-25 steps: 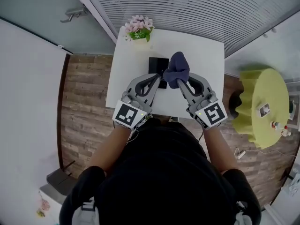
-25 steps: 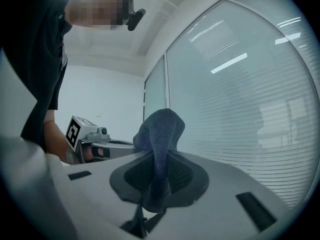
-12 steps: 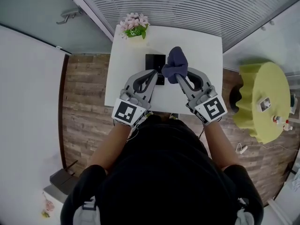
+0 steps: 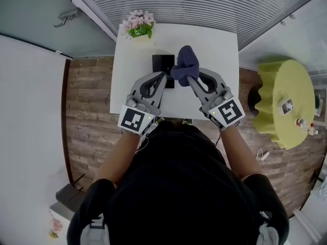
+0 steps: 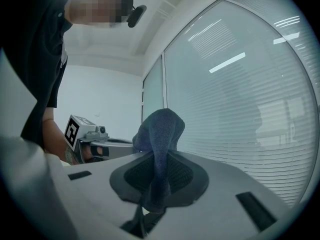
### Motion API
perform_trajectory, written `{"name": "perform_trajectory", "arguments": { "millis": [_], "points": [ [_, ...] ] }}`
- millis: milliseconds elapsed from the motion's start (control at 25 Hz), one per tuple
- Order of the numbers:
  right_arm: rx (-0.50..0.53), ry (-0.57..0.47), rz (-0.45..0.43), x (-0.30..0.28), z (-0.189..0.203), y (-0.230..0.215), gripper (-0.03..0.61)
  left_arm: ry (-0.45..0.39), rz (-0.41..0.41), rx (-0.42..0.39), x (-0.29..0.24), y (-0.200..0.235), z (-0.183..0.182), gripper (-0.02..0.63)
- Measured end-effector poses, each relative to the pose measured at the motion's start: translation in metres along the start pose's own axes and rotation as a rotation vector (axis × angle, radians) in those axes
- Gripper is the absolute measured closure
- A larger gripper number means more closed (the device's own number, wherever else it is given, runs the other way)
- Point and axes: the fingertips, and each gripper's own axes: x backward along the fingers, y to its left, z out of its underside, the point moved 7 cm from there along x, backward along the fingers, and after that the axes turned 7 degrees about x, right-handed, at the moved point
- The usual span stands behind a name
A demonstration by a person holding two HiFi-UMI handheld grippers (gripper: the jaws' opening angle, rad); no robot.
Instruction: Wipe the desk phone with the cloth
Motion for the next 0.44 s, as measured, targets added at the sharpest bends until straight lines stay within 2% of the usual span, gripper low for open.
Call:
{"name": "perform_trajectory", "arguments": {
  "millis": [120, 280, 440],
  "points": [
    [-0.002, 0.003, 0.004, 0.001, 0.001, -0.002, 0.515, -0.033, 0.006, 0.01, -0.003, 0.0, 0.002, 0.604],
    [-0.004, 0.021, 0.007, -0.001, 0.003, -0.005, 0.515, -0.011, 0.0, 0.008, -0.006, 0.003, 0.003, 0.604],
    [-0.003, 0.009, 0.004, -0.006, 0.007, -0.008, 0.516, -0.049, -0.005, 0.011, -0.011, 0.008, 0.002, 0.604]
  ]
}}
